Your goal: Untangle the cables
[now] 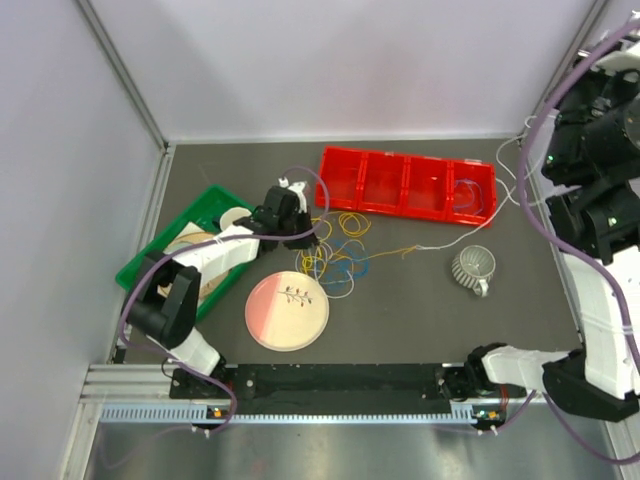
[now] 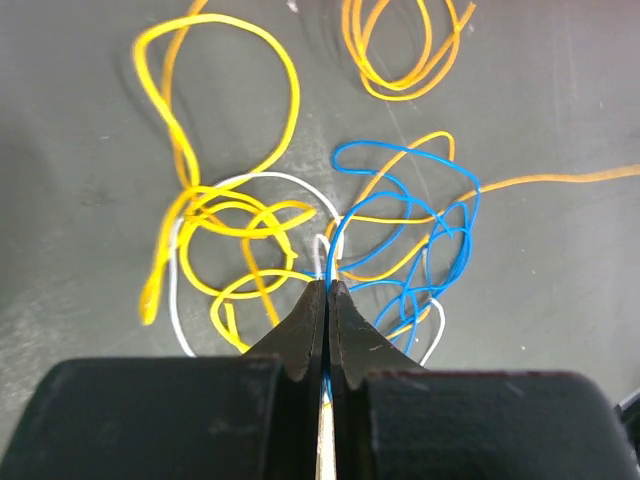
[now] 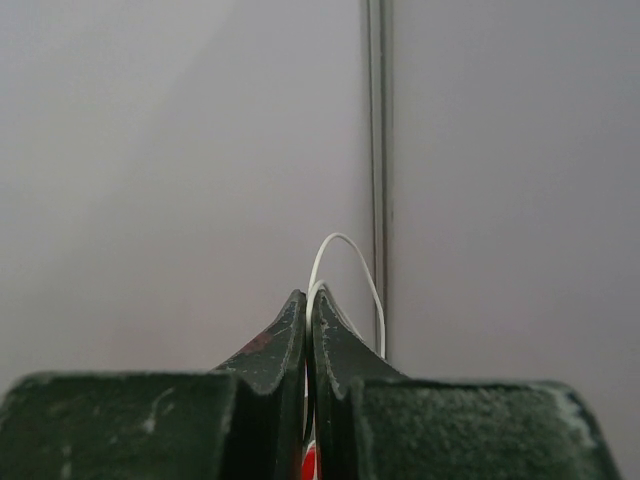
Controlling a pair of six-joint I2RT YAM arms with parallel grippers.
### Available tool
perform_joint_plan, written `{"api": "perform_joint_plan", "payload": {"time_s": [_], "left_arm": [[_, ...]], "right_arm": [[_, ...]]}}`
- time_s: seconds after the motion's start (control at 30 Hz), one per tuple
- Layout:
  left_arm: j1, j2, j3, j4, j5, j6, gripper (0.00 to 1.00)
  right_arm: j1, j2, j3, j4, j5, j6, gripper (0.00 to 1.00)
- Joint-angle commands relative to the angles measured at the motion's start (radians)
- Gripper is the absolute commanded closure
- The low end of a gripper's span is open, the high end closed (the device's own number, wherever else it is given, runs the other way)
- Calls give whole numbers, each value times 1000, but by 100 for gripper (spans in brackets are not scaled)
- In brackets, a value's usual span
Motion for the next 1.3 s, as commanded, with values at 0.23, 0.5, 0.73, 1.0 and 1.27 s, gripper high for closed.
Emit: {"api": "perform_joint_plan", "payload": {"time_s": [0.23, 0.5, 0.73, 1.0, 1.27], "left_arm": [[-228, 116, 141, 157, 122, 86, 48], [-250, 196, 75, 514, 86, 166, 38], [-279, 340, 225, 537, 76, 241, 32], [-305, 472, 311, 606, 203, 294, 21], [-310, 537, 370, 657, 300, 308, 23]], "right_arm": [[-10, 51, 60, -120, -172, 213, 100], [-10, 3, 71, -137, -199, 216, 100], [-12, -40, 77, -151, -207, 208, 100], [-12, -52, 103, -158, -189, 196, 100], [-12, -60, 104, -171, -203, 211, 100]]}}
